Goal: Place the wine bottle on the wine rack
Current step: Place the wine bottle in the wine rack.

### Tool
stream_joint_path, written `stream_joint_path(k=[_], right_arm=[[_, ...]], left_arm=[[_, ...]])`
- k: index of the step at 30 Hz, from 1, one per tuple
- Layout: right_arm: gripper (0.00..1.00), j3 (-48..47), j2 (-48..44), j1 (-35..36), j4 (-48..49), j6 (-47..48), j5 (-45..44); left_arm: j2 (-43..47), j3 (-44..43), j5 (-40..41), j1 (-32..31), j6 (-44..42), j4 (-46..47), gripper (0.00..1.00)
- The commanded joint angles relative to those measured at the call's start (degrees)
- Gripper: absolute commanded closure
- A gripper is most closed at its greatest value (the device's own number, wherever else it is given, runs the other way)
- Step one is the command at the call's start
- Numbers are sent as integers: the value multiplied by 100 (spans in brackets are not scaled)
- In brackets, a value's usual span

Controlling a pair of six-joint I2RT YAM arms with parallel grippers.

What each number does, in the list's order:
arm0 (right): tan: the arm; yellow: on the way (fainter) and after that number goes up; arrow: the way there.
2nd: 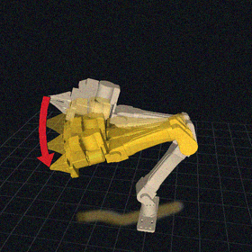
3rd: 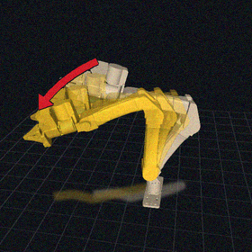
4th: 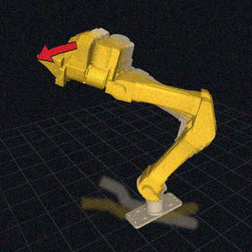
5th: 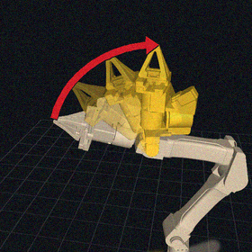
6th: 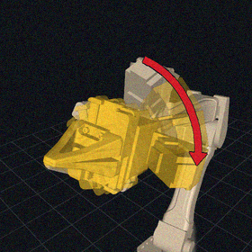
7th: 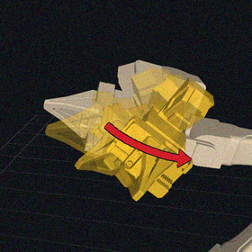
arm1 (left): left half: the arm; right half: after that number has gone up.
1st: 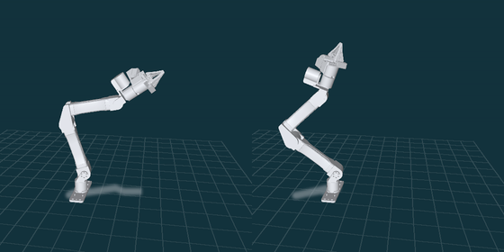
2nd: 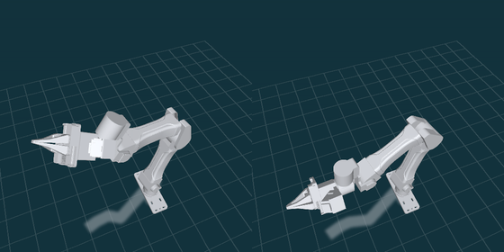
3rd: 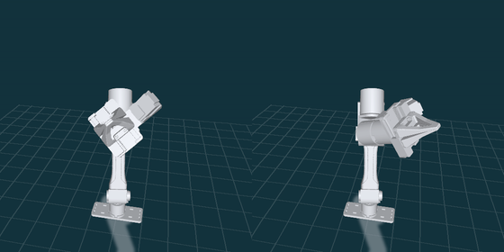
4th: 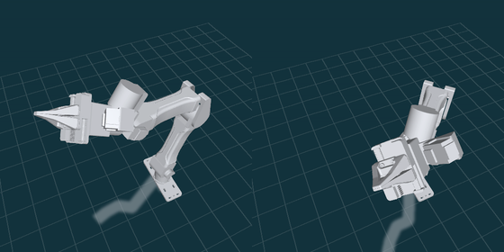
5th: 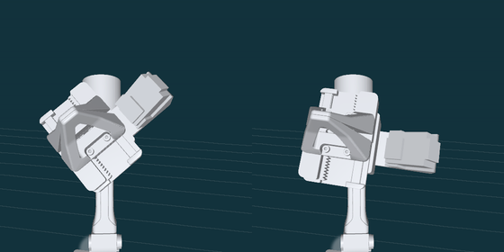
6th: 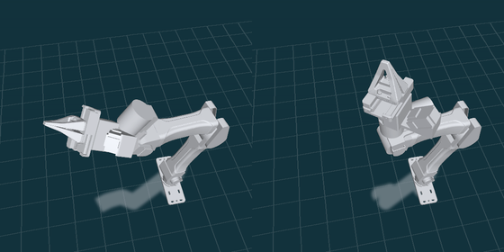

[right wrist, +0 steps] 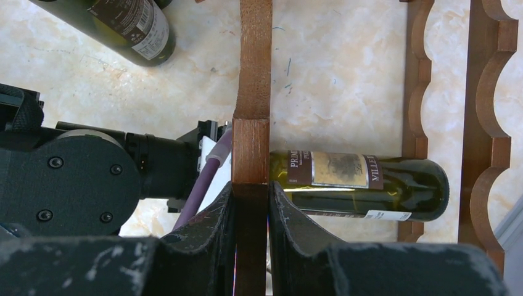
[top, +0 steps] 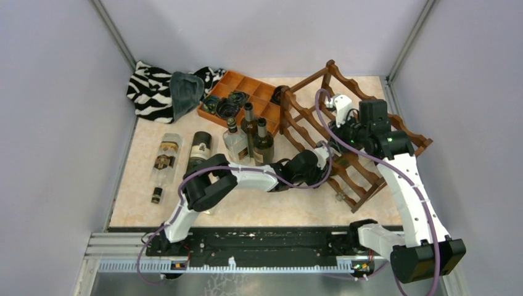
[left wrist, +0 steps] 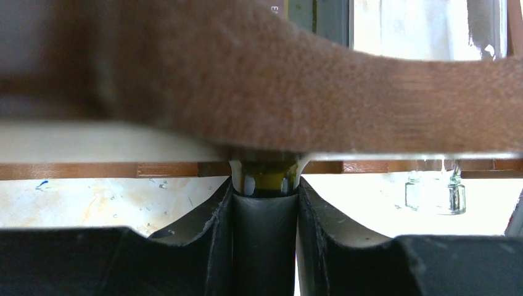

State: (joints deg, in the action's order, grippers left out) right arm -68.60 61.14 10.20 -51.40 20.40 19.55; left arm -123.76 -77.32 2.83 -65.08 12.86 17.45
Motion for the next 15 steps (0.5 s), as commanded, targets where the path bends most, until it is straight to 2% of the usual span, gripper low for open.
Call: stream_joint_path(k=[1, 9, 15], right_arm=[[100, -215, -137, -26, 462, -118, 497], [100, -166, -164, -35, 475, -123, 532], [100, -128, -177, -35, 486, -133, 577]], left_arm=[[-122, -466, -6, 92, 50, 340, 100], [-280, -775, -66, 166, 146, 221, 100], [-250, -763, -85, 171, 207, 332, 95]])
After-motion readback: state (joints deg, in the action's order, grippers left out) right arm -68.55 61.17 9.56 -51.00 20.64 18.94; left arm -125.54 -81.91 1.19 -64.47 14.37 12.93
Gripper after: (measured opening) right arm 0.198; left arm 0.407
